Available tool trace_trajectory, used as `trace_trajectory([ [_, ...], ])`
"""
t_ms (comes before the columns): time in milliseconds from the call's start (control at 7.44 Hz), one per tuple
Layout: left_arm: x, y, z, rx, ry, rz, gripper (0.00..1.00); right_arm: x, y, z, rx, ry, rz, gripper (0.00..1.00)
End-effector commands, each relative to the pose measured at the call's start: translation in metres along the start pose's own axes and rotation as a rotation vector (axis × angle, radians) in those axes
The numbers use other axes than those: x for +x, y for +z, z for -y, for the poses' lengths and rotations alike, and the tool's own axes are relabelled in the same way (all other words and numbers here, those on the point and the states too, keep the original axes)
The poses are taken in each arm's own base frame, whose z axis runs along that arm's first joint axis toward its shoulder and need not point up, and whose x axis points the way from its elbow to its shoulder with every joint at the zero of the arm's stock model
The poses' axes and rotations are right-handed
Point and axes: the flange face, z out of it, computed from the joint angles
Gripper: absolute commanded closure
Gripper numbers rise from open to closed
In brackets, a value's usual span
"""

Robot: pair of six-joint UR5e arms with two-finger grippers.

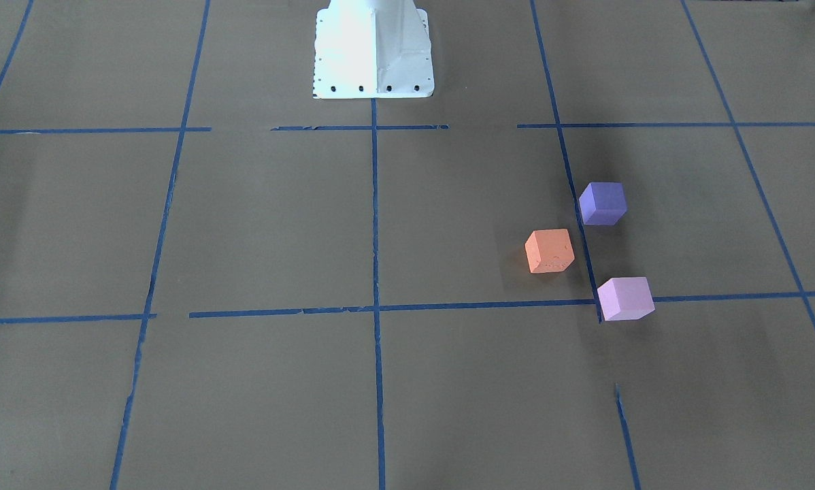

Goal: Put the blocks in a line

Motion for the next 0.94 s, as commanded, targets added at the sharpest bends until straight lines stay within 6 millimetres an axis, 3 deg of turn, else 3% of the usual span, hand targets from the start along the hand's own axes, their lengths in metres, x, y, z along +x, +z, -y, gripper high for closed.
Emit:
trace_trajectory([
  [0, -0.004, 0.001, -0.005, -0.004, -0.007, 0.001, 0.0, 0.0, -0.001, 0.001, 0.001, -0.001, 0.0, 0.0],
  [538, -0.009, -0.005, -0.006, 0.012, -0.007, 0.008, 0.0, 0.0, 0.0, 0.0, 0.0, 0.0, 0.0, 0.0],
  [807, 0.0, -0.011, 0.003, 0.026, 0.007, 0.006, 0.0, 0.0, 0.0, 0.0, 0.0, 0.0, 0.0, 0.0],
])
